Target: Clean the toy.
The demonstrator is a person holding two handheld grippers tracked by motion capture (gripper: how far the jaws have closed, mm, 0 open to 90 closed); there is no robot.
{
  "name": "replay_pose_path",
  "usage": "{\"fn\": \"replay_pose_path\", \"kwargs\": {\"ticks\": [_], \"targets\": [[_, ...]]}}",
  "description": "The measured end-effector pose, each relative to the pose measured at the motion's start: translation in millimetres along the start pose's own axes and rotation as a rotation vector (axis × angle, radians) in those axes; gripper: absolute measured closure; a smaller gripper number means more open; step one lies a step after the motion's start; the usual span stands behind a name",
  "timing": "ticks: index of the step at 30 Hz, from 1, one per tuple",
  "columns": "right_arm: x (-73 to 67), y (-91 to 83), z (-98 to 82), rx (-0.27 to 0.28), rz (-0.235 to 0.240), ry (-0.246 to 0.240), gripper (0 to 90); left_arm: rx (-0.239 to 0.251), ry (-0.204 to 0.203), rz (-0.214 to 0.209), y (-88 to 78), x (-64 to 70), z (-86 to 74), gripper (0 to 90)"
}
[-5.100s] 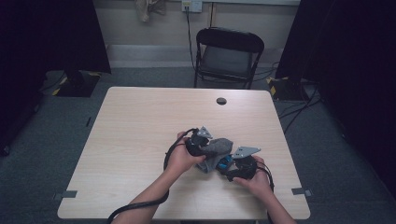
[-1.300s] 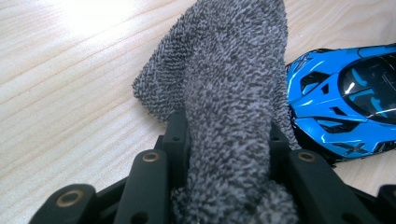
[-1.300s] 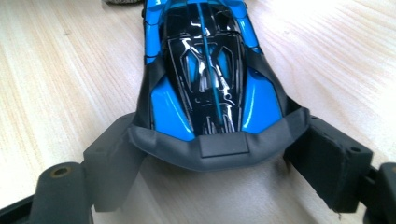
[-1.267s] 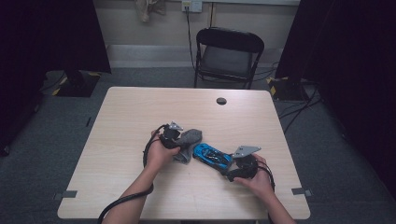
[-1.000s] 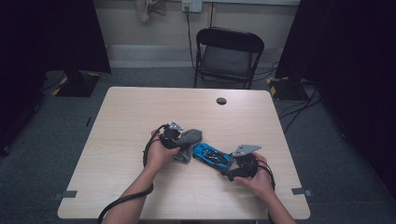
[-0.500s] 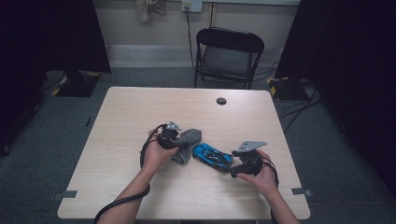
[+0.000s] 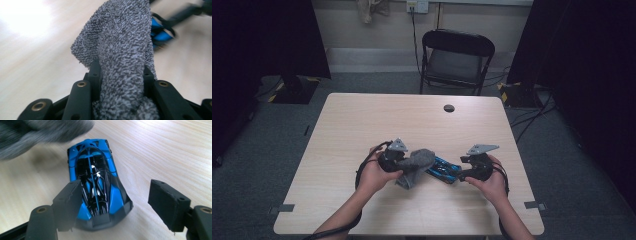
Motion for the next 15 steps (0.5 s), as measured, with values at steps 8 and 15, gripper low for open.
{"fn": "replay_pose_path", "kwargs": {"ticks": [8,15], "targets": [[-0.8,14.9,4.7,-0.035,0.003,0.019,31.3,-0.035,0.050,-0.101,12.8,42.5,-12.8,64.8],[-1.5,19.1,5.4,-0.038,0.050,0.064,41.5,-0.100,0.130,-0.132,34.0,60.3,-11.3,64.2]]}}
Point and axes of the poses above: each handheld gripper's, and its own axes: y roughly forward along the jaws, z roughly out of its top, x roughly to its right, the point moved 6 cm from there along y, roughly forward along the jaws, and after that the axes turned 6 degrees about y, right-handed, at the moved point
